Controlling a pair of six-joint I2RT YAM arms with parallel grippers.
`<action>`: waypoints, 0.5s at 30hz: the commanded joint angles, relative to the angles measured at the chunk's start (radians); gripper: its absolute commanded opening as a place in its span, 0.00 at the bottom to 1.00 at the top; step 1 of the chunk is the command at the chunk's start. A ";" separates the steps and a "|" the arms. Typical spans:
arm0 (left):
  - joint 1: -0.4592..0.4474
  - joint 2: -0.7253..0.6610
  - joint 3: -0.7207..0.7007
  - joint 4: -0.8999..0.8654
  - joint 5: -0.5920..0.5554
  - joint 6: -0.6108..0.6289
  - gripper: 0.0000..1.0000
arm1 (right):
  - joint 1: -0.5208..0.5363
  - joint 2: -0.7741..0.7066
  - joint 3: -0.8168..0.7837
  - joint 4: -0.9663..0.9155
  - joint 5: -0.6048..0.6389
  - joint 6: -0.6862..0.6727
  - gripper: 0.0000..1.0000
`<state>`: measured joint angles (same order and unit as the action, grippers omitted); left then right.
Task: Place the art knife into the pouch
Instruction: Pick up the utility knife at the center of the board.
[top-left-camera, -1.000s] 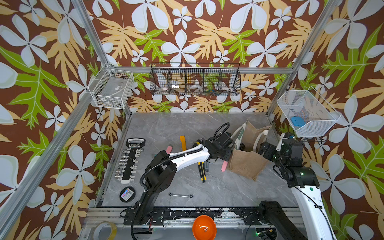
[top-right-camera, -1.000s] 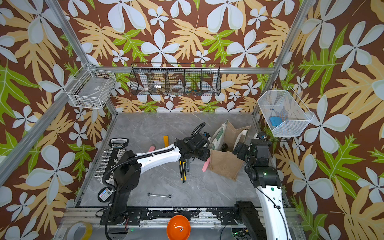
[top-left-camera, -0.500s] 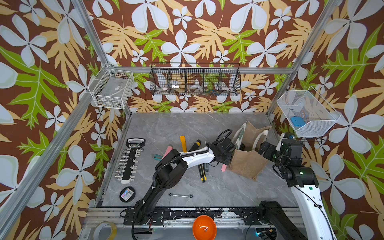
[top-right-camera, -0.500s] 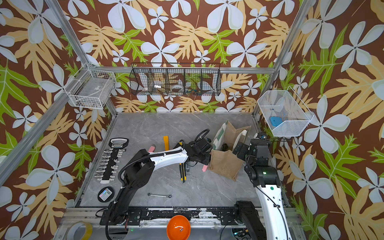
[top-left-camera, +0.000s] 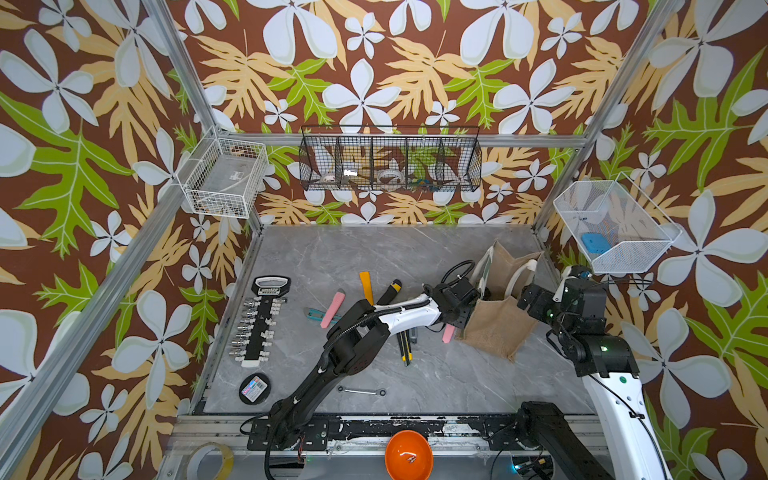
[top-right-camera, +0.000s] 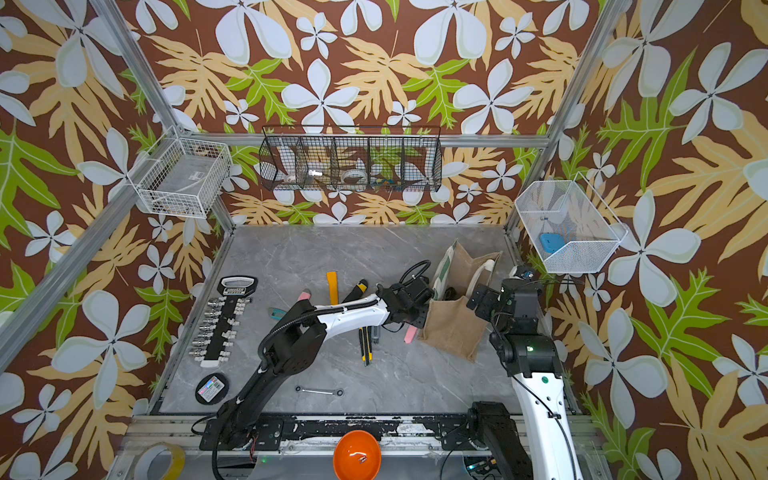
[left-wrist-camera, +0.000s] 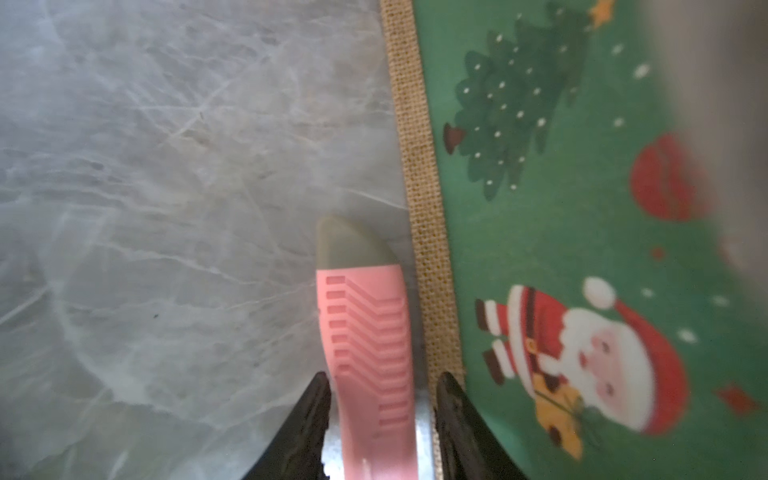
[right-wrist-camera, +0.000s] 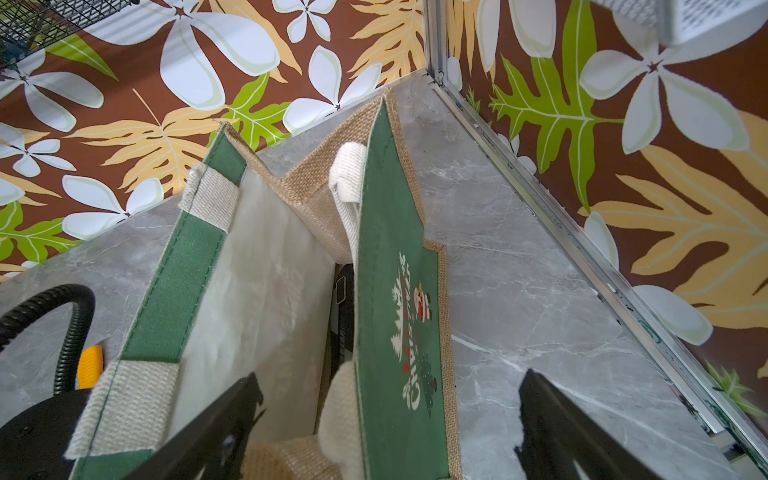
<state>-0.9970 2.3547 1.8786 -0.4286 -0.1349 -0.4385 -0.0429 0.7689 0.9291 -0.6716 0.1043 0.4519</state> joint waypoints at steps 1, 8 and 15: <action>0.000 0.010 0.010 -0.032 -0.044 0.004 0.44 | 0.001 -0.004 -0.001 0.020 0.002 -0.005 0.97; 0.016 0.019 0.005 -0.048 -0.055 -0.001 0.43 | 0.001 -0.001 -0.010 0.030 -0.006 -0.003 0.97; 0.038 0.021 -0.003 -0.047 -0.036 -0.014 0.41 | 0.000 0.003 -0.006 0.033 -0.013 -0.002 0.97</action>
<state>-0.9676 2.3692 1.8782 -0.4500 -0.1776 -0.4416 -0.0429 0.7712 0.9218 -0.6575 0.0994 0.4450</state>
